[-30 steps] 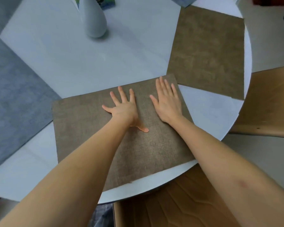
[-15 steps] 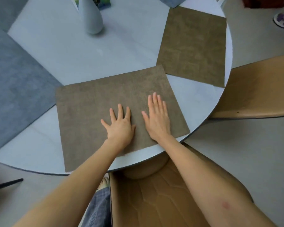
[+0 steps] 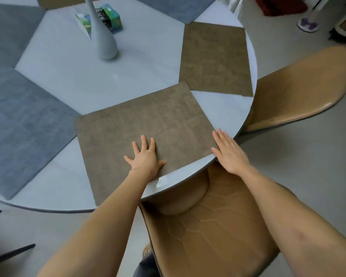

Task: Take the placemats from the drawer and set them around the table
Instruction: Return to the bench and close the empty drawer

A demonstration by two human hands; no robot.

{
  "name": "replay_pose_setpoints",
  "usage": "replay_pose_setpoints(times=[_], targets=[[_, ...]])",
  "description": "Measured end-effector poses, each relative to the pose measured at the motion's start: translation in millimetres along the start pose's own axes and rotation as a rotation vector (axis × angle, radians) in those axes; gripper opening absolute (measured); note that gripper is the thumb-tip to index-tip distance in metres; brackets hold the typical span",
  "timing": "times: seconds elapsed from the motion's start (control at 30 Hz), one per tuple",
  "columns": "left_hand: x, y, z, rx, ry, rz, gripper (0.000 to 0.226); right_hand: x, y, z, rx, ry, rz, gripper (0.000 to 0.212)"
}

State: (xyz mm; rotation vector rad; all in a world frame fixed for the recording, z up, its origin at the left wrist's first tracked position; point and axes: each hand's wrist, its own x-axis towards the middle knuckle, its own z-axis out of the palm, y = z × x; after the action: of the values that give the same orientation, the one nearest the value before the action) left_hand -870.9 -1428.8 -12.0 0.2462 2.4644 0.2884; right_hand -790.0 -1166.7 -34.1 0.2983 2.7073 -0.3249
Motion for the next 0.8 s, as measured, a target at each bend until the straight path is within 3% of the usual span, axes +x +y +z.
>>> replay_pose_setpoints(times=[0.1,0.2,0.27,0.37,0.5,0.8], targets=[[-1.2,-0.6,-13.9,0.111,-0.109,-0.016,0.084,-20.7,1.0,-30.3,0.104,-0.142,0.111,0.055],[-12.7,28.1,-34.3,0.353,-0.126,0.098,0.055,-56.9,23.9,-57.7,0.134,-0.058,0.196,0.051],[-28.1,70.8,-43.1,0.432,-0.090,0.272,0.050,-86.8,53.1,-71.1,0.211,0.032,0.247,0.049],[-56.0,154.1,-42.8,0.494,-0.032,0.557,0.050,-132.4,114.1,-83.8,0.307,0.128,0.356,0.043],[-88.6,277.5,-14.1,0.648,-0.074,0.838,0.035,-200.8,210.4,-85.0,0.451,0.237,0.503,0.036],[-162.4,560.6,122.8,0.819,-0.197,1.127,0.041,-367.7,430.5,-69.8,0.615,0.402,0.789,0.032]])
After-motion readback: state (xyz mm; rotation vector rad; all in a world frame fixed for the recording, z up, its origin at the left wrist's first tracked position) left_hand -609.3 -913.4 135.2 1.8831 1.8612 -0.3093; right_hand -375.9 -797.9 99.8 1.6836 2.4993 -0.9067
